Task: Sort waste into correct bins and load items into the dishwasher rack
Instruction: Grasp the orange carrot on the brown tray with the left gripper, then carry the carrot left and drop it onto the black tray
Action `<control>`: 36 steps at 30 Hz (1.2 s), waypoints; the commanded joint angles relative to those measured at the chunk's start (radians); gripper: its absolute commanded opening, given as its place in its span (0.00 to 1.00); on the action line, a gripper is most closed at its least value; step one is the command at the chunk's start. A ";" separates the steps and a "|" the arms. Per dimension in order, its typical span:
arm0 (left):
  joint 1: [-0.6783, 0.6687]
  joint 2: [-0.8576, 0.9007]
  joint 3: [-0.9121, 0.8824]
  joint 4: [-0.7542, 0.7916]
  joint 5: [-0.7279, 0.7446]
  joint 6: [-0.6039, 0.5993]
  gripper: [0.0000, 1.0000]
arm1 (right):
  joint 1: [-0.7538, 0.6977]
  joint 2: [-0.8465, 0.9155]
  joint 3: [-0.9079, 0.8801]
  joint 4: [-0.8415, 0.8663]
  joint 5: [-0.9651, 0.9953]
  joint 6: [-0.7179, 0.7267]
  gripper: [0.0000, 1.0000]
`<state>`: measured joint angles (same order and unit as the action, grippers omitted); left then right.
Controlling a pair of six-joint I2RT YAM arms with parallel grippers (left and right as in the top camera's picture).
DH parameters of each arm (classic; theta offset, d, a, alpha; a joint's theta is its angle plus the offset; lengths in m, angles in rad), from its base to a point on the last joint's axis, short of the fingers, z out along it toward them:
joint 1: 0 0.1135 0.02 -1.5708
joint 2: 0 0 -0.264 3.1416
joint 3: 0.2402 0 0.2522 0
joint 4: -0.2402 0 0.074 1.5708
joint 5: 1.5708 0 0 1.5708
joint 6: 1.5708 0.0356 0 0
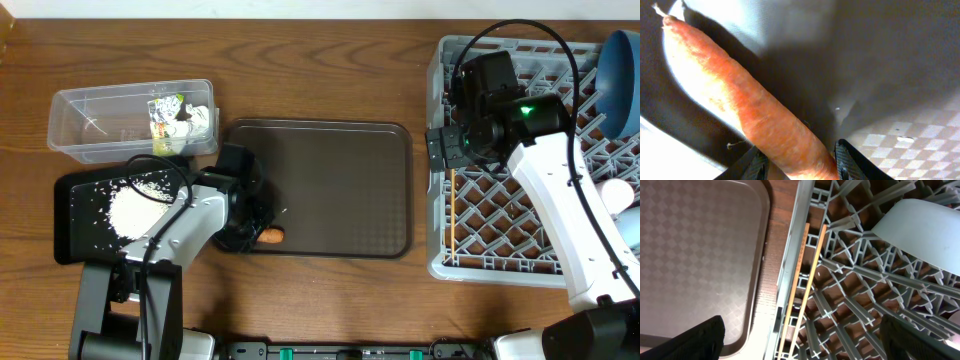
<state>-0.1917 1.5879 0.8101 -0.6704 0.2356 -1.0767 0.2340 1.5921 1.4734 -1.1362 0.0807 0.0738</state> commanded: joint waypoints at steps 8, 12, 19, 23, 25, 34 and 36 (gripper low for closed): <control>0.020 0.005 -0.010 0.060 -0.020 0.196 0.35 | -0.006 -0.009 -0.004 -0.005 -0.002 -0.012 0.98; 0.045 0.004 -0.009 0.059 -0.020 0.244 0.27 | -0.006 -0.009 -0.004 -0.005 -0.002 -0.012 0.98; 0.081 -0.020 0.008 0.050 -0.019 0.315 0.20 | -0.006 -0.009 -0.003 -0.005 -0.002 -0.012 0.97; 0.093 -0.072 0.053 0.011 -0.020 0.383 0.19 | -0.006 -0.009 -0.004 -0.005 -0.002 -0.012 0.97; 0.104 -0.118 0.085 -0.022 -0.020 0.420 0.19 | -0.006 -0.009 -0.004 -0.005 0.003 -0.012 0.97; 0.244 -0.361 0.130 -0.074 -0.181 0.471 0.19 | -0.006 -0.009 -0.004 -0.005 0.010 -0.012 0.96; 0.304 -0.389 0.130 -0.080 -0.216 0.471 0.19 | -0.006 -0.009 -0.004 -0.005 0.010 -0.012 0.97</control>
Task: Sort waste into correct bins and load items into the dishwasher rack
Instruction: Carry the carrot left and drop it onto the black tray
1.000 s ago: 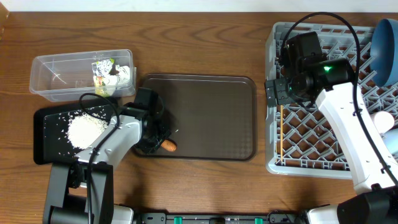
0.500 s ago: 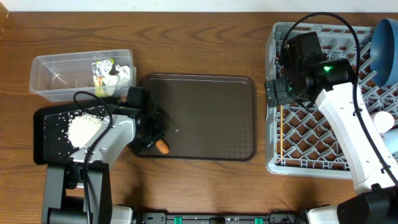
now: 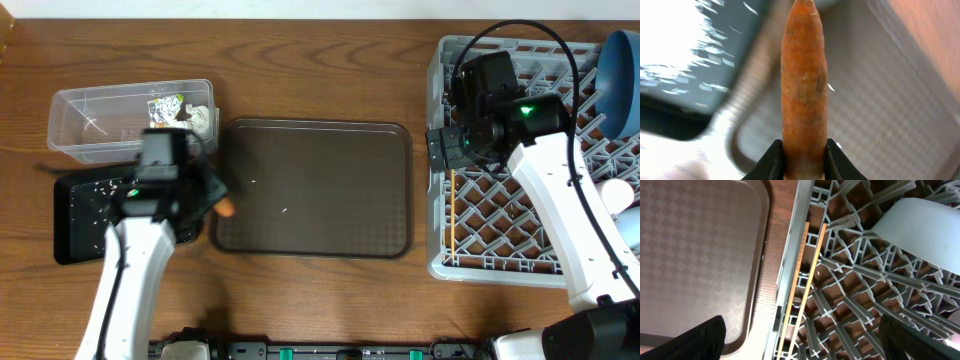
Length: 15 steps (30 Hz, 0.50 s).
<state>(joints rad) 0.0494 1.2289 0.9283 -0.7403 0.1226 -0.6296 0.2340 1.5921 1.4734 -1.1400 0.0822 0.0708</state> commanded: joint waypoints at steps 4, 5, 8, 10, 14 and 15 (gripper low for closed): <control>0.215 -0.034 0.011 -0.005 -0.117 0.023 0.19 | -0.006 -0.009 -0.004 -0.001 0.011 -0.009 0.97; 0.256 -0.029 0.011 -0.002 -0.117 0.023 0.19 | -0.006 -0.009 -0.004 -0.001 0.012 -0.009 0.97; 0.369 0.002 0.010 0.025 -0.117 0.018 0.19 | -0.006 -0.009 -0.004 -0.005 0.019 -0.009 0.96; 0.438 0.037 0.010 0.050 -0.117 0.015 0.19 | -0.006 -0.009 -0.004 -0.008 0.018 -0.009 0.96; 0.529 0.129 0.010 0.100 -0.116 -0.008 0.19 | -0.006 -0.009 -0.004 -0.007 0.018 -0.009 0.96; 0.545 0.157 0.010 0.117 -0.116 -0.011 0.19 | -0.006 -0.009 -0.004 -0.007 0.019 -0.009 0.96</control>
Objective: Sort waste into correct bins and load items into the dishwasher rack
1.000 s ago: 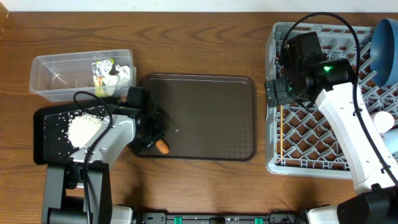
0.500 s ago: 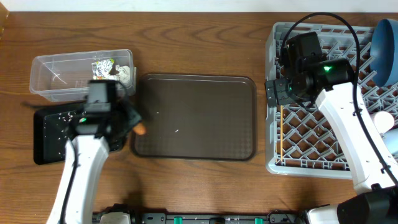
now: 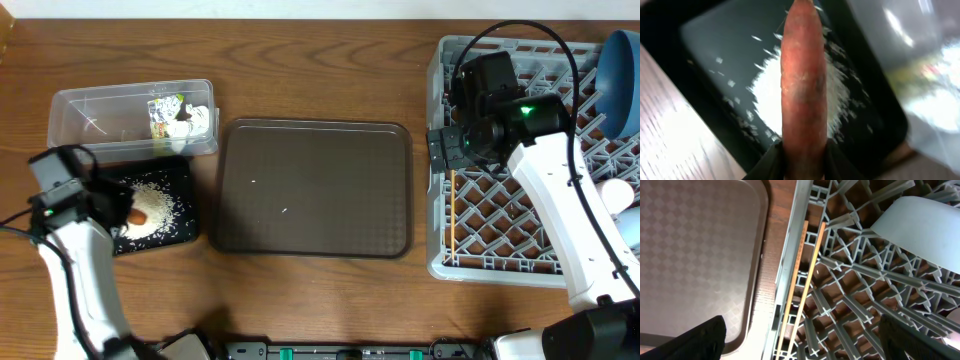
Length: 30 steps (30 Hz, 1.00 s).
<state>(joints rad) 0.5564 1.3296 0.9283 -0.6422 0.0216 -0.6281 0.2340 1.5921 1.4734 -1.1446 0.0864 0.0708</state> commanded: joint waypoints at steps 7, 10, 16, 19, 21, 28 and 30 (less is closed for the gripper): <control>0.072 0.220 0.010 0.089 -0.016 -0.012 0.19 | -0.006 -0.009 -0.004 -0.004 0.014 -0.009 0.96; 0.072 0.270 0.010 0.109 -0.016 -0.012 0.19 | -0.006 -0.009 -0.003 -0.003 0.014 -0.009 0.96; 0.072 0.322 0.010 0.122 -0.020 -0.012 0.25 | -0.006 -0.009 -0.004 -0.003 0.014 -0.009 0.96; 0.072 0.324 0.010 0.121 -0.042 -0.010 0.26 | -0.006 -0.009 -0.004 -0.003 0.014 -0.009 0.96; 0.072 0.324 0.010 0.121 -0.042 -0.008 0.26 | -0.006 -0.009 -0.004 -0.003 0.014 -0.009 0.96; 0.072 0.319 0.011 0.112 -0.008 -0.008 0.57 | -0.006 -0.009 -0.004 -0.004 0.014 -0.009 0.96; 0.072 0.301 0.013 0.109 0.016 -0.006 0.59 | -0.006 -0.009 -0.004 -0.004 0.014 -0.009 0.96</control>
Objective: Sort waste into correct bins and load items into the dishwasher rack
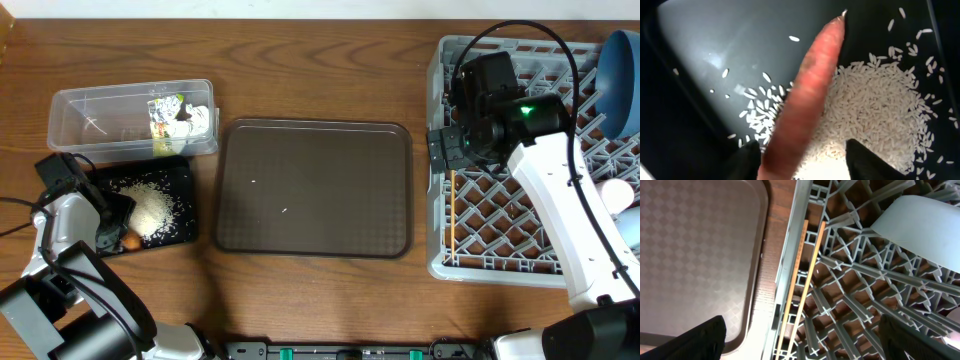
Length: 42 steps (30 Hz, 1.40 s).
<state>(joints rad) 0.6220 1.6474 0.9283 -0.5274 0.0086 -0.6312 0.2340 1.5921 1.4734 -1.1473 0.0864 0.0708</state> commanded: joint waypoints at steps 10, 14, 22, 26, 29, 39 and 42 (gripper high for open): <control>-0.075 -0.298 0.021 -0.005 0.228 0.086 0.59 | -0.006 -0.009 -0.004 0.011 -0.003 -0.008 0.98; -0.227 -0.401 0.021 -0.003 0.254 0.175 0.57 | -0.006 -0.009 -0.004 0.056 -0.061 -0.002 0.98; -0.676 -0.410 0.043 -0.041 0.195 0.451 0.55 | -0.016 -0.009 -0.004 0.281 -0.200 0.082 0.99; -0.778 -0.357 0.155 -0.292 0.035 0.527 0.59 | -0.056 -0.009 -0.002 0.288 -0.192 0.082 0.99; -0.770 -0.334 0.272 -0.531 -0.011 0.526 0.70 | -0.121 -0.012 -0.002 0.217 -0.208 0.083 0.99; -0.703 -0.576 0.334 -0.652 0.006 0.523 0.71 | -0.267 -0.108 -0.010 -0.039 -0.164 0.085 0.99; -0.703 -0.709 0.314 -0.640 0.005 0.535 0.71 | -0.248 -0.206 -0.067 0.011 -0.161 0.085 0.99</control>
<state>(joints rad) -0.0841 1.0401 1.2602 -1.1702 0.0296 -0.1223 -0.0277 1.4841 1.4441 -1.1580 -0.0925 0.1490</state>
